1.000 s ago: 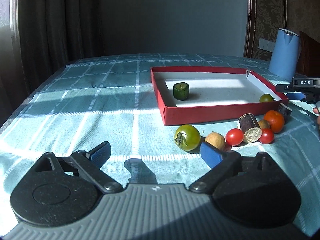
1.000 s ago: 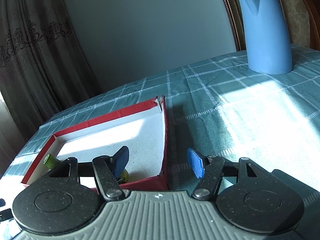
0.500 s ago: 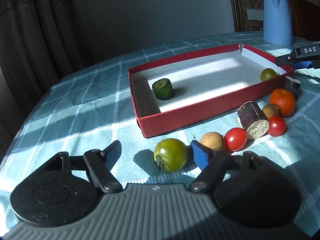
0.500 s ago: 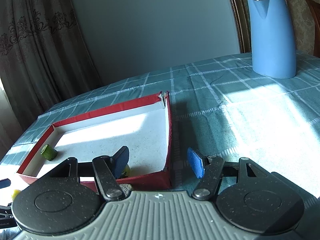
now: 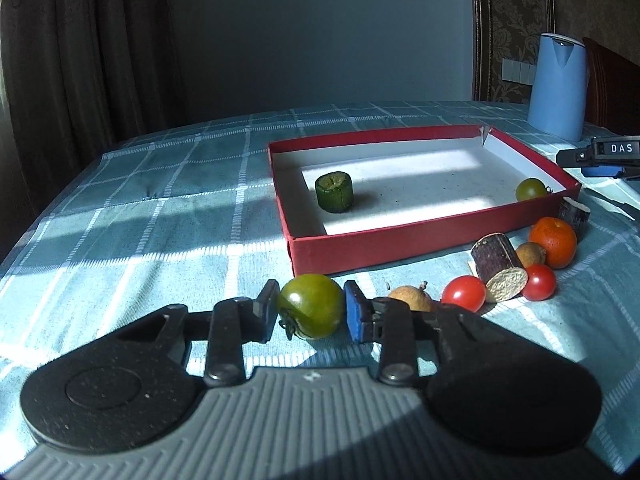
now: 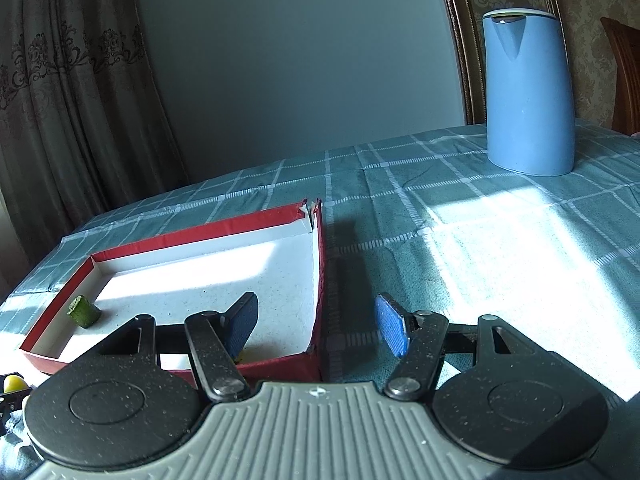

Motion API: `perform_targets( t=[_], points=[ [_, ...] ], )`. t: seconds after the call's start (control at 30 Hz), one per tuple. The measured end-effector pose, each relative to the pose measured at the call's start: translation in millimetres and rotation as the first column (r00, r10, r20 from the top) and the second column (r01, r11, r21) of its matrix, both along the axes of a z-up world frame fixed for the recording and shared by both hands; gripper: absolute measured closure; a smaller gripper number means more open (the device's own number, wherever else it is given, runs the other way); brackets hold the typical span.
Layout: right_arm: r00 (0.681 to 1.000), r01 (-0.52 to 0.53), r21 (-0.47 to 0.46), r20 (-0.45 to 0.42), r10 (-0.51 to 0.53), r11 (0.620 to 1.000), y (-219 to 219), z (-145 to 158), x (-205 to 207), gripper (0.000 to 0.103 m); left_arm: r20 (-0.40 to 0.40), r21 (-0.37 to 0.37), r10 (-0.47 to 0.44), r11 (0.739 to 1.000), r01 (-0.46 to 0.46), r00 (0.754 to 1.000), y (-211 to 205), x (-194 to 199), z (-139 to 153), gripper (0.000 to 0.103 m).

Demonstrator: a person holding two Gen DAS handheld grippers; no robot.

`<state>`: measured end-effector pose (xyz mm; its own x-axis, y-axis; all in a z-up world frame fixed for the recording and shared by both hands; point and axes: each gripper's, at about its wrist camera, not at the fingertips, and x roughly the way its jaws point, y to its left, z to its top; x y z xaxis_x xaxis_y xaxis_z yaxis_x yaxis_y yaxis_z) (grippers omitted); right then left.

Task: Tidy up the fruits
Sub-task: 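Grasp the yellow-green tomato with the left tool while the right tool grasps the dark wooden cylinder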

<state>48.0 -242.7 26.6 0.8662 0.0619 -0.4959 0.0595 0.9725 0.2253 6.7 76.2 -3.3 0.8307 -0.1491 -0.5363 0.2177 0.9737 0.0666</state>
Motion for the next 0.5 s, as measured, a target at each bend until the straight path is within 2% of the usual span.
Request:
perform_targets(
  t=[0.1, 0.27, 0.5],
  points=[
    [1.000, -0.017, 0.008, 0.005, 0.017, 1.000, -1, 3, -6, 0.039, -0.021, -0.001, 0.033, 0.999, -0.033, 0.999, 4, 5, -1, 0.072],
    [0.998, -0.053, -0.005, 0.027, 0.053, 0.999, -1, 3, -22, 0.039, -0.023, 0.009, 0.013, 1.000, -0.012, 1.000, 2, 5, -1, 0.072],
    [0.986, -0.167, -0.042, -0.014, 0.166, 0.985, 16, -6, -31, 0.039, -0.021, 0.018, 0.007, 1.000, -0.007, 1.000, -1, 4, -3, 0.071]
  ],
)
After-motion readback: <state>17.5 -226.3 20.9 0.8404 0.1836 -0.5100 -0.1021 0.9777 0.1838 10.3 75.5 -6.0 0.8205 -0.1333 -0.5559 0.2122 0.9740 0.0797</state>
